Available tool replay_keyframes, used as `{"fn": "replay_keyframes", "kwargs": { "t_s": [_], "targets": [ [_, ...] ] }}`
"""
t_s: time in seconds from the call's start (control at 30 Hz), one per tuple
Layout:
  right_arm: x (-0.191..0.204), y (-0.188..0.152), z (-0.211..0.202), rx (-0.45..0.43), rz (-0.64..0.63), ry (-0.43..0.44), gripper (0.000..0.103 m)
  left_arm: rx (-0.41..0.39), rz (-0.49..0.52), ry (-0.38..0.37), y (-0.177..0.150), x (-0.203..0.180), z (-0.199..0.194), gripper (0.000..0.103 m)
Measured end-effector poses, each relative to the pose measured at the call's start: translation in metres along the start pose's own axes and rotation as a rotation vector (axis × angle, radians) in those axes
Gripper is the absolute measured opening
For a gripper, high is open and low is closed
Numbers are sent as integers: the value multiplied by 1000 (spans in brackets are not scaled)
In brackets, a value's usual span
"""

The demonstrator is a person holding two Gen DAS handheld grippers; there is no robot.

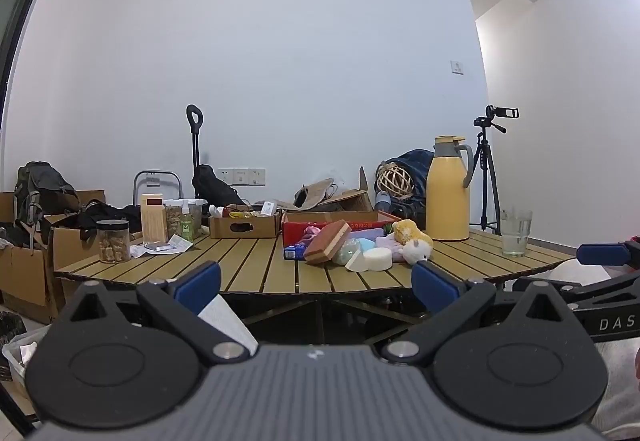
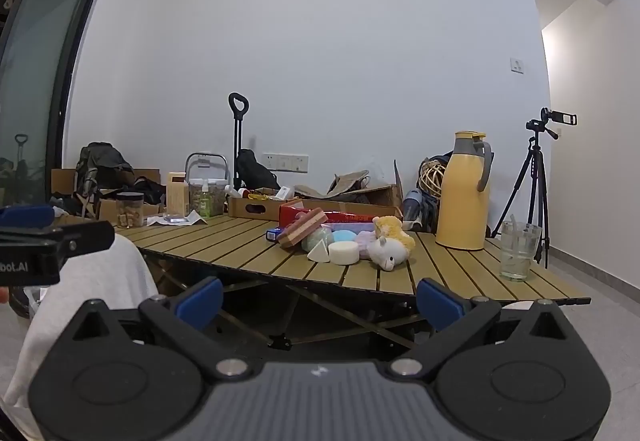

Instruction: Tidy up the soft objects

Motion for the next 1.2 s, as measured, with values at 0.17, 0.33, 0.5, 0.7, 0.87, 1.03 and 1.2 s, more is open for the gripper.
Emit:
{"fn": "replay_keyframes", "kwargs": {
  "t_s": [0.17,0.33,0.5,0.7,0.87,1.03,1.2],
  "targets": [
    [-2,0,-4,0,1,-6,103,1,1,-1,0,0,0,103],
    [-1,1,1,12,0,-4,103,3,-1,0,0,0,1,103],
    [0,0,1,11,2,-4,103,4,0,-2,0,0,1,103],
    [0,0,-1,13,2,-4,103,4,0,-2,0,0,1,103],
    [0,0,0,13,2,-3,103,4,0,-1,0,0,1,103],
    [1,-1,0,7,2,-4,103,5,0,-1,0,0,2,103],
    [0,0,1,1,-1,-4,103,4,-1,-1,0,1,1,103]
  ]
}}
Point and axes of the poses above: each gripper's, at about its wrist camera, not at the fingertips, and z roughly the way its jaws point, x to its left, y to its top, the point moved 4 cm from there along z, roughly the way its jaws point, and after that the axes turned 1 degree about y, right-handed, at the moved point
